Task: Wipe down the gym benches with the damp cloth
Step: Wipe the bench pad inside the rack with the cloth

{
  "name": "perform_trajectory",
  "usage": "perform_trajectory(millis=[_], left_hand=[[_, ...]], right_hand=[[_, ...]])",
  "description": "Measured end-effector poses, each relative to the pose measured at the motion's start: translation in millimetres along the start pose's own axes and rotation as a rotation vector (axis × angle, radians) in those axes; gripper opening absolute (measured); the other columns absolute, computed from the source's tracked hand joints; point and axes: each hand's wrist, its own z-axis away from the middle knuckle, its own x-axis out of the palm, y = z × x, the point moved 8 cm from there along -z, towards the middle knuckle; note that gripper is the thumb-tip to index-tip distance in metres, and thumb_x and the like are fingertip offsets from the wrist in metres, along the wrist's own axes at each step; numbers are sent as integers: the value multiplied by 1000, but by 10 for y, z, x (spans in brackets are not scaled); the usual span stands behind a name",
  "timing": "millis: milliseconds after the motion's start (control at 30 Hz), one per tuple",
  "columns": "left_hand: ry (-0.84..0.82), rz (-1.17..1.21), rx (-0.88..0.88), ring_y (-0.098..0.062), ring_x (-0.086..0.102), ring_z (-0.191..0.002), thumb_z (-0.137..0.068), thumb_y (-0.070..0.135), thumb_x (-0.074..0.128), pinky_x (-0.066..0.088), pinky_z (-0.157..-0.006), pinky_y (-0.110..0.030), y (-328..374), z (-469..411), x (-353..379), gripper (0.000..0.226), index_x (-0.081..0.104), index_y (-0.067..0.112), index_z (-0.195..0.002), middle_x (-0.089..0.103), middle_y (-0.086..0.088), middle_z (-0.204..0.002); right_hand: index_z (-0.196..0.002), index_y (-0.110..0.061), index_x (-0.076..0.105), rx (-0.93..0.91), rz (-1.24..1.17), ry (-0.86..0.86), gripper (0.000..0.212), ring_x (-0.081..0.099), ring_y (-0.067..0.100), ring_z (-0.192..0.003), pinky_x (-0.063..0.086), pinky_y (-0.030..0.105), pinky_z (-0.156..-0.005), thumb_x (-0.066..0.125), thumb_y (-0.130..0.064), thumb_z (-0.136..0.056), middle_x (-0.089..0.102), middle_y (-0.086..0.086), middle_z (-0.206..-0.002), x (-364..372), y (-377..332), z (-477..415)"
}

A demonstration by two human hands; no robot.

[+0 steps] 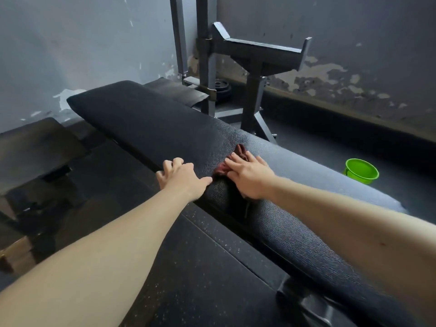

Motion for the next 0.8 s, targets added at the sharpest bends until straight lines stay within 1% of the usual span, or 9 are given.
perform_trajectory(millis=[100, 200, 333, 400, 533, 600, 700, 733, 800], left_hand=[[-16, -33, 7, -26, 25, -140, -86, 75, 53, 25, -112, -46, -5, -19, 6, 74, 51, 28, -143, 36, 2, -152], [-13, -31, 3, -26, 26, -139, -84, 76, 56, 26, -110, -45, 4, -12, -14, 72, 55, 29, -138, 37, 3, -151], [-14, -44, -14, -26, 28, -137, -84, 75, 58, 27, -111, -45, 26, -17, -24, 71, 56, 28, -137, 38, 2, -149], [-18, -47, -18, -26, 28, -137, -84, 76, 57, 27, -110, -45, 18, -14, -24, 72, 57, 28, -137, 38, 2, -149], [-40, -67, -17, -27, 27, -138, -86, 77, 53, 27, -109, -45, 32, 5, -26, 73, 54, 28, -140, 36, 1, -151], [-48, -72, -17, -28, 27, -138, -87, 76, 52, 27, -110, -46, 39, 38, -41, 73, 53, 28, -141, 36, 1, -152], [-16, -48, -10, -28, 28, -139, -87, 74, 54, 27, -110, -46, 50, 101, -69, 73, 52, 28, -144, 39, 0, -152], [8, -35, -1, -27, 29, -138, -88, 73, 55, 28, -111, -46, 66, 124, -88, 72, 52, 28, -144, 40, 0, -151], [26, -26, 25, -27, 29, -139, -87, 73, 55, 28, -111, -46, 134, 170, -94, 71, 52, 30, -144, 41, 1, -151]], right_hand=[[-163, -32, 20, 98, -15, -7, 56, 4, 38, -157, 9, 53, -126, 25, -45, -109, 10, -5, -172, -75, 337, -480], [-159, -32, 28, 143, 38, -12, 52, 15, 45, -153, 16, 58, -123, 27, -42, -108, 16, 3, -170, -138, 566, -862], [-152, -29, 37, 247, -60, 18, 51, 30, 41, -147, 23, 57, -119, 32, -43, -104, 35, 5, -158, -205, 741, -1146], [-150, -27, 39, 261, -72, 23, 50, 31, 41, -146, 24, 56, -118, 33, -43, -104, 38, 5, -154, -194, 733, -1179], [-148, -25, 40, 252, -15, 52, 49, 29, 43, -145, 22, 55, -118, 29, -44, -104, 36, 6, -156, -127, 700, -880], [-149, -25, 39, 212, 4, 42, 51, 23, 46, -148, 19, 56, -120, 25, -44, -104, 30, 7, -161, -51, 622, -580], [-148, -23, 35, 145, 1, 66, 48, 22, 44, -149, 21, 56, -119, 26, -43, -105, 29, 5, -163, 39, 424, -28], [-149, -23, 33, 120, 10, 67, 48, 22, 44, -149, 21, 55, -119, 27, -43, -106, 27, 4, -164, 54, 351, 136], [-156, -25, 28, 78, 31, 45, 51, 17, 42, -153, 16, 53, -123, 26, -42, -108, 21, 4, -169, 84, 248, 393]])
